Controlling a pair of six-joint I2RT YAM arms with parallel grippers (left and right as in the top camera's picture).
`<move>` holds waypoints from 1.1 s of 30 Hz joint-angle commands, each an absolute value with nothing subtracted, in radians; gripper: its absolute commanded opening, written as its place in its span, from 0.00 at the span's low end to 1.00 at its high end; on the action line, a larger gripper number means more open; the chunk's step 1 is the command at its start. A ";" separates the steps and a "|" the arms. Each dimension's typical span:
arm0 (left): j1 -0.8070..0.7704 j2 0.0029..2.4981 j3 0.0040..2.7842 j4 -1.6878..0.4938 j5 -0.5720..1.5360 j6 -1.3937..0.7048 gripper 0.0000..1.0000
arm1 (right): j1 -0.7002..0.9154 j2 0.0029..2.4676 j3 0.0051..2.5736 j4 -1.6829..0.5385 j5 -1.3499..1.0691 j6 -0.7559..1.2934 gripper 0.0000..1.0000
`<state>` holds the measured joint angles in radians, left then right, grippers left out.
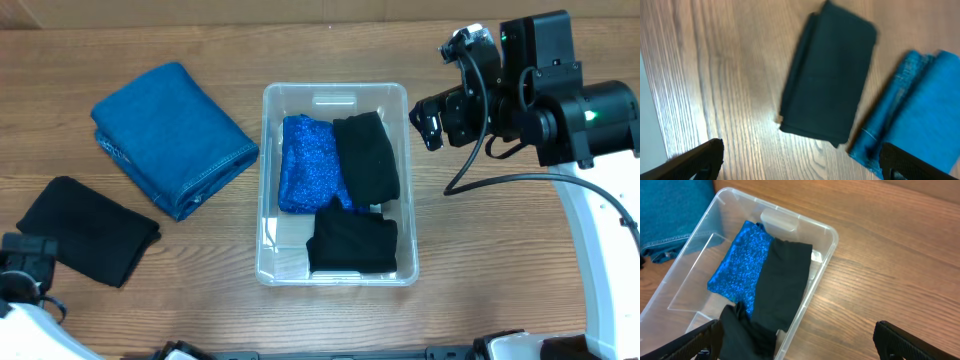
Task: Pack container
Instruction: 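Lay the black cloth in the bin's lower half and withdraw right gripper, then grasp the black cloth on the left with the left gripper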
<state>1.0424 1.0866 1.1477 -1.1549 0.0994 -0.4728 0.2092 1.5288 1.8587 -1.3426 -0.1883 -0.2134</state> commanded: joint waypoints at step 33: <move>1.052 1.833 1.076 -0.759 0.823 -0.078 0.04 | 0.207 1.518 1.863 -1.358 -0.212 -0.208 1.00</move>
<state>1.0622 1.8645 1.0737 -0.7444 0.6518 -0.0761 0.2092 1.5288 1.8584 -1.3613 -0.2058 -0.2096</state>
